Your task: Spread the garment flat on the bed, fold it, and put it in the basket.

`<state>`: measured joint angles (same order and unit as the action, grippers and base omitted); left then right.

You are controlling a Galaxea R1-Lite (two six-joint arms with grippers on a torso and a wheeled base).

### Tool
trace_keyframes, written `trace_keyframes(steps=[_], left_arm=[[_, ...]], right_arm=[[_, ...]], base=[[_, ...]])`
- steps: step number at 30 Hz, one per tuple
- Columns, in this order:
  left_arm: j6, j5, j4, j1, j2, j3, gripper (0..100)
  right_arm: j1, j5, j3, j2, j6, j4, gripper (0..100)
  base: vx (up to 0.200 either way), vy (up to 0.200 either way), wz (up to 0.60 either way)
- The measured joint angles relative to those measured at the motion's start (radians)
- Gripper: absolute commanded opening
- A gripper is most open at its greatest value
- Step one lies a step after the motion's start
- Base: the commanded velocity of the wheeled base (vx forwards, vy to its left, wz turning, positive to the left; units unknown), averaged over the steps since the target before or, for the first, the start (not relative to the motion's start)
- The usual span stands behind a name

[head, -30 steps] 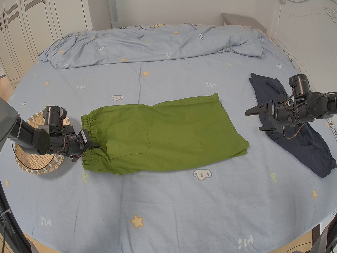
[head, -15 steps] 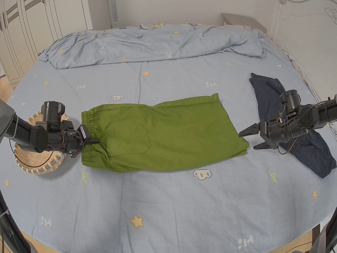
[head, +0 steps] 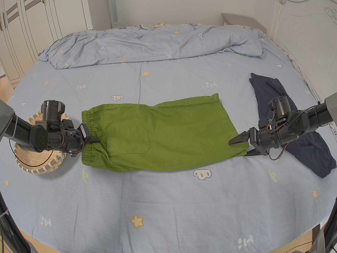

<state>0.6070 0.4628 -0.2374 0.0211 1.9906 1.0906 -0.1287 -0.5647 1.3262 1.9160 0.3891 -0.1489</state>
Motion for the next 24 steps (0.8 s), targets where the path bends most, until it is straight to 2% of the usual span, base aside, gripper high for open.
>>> trace_keyframes(steps=[5, 6, 24], left_arm=[[0.000, 0.000, 0.000, 0.000, 0.000, -0.001, 0], [0.000, 0.001, 0.000, 0.000, 0.000, -0.001, 0], [-0.002, 0.000, 0.002, 0.002, -0.004, -0.001, 0]], right_arm=[[-0.001, 0.000, 0.000, 0.018, 0.010, 0.058, 100], [0.001, 0.000, 0.000, 0.020, 0.012, 0.062, 0], [0.020, 0.008, -0.013, 0.021, 0.002, 0.063, 0]], base=[[0.000, 0.000, 0.00], [0.000, 0.000, 0.00], [0.000, 0.000, 0.00]])
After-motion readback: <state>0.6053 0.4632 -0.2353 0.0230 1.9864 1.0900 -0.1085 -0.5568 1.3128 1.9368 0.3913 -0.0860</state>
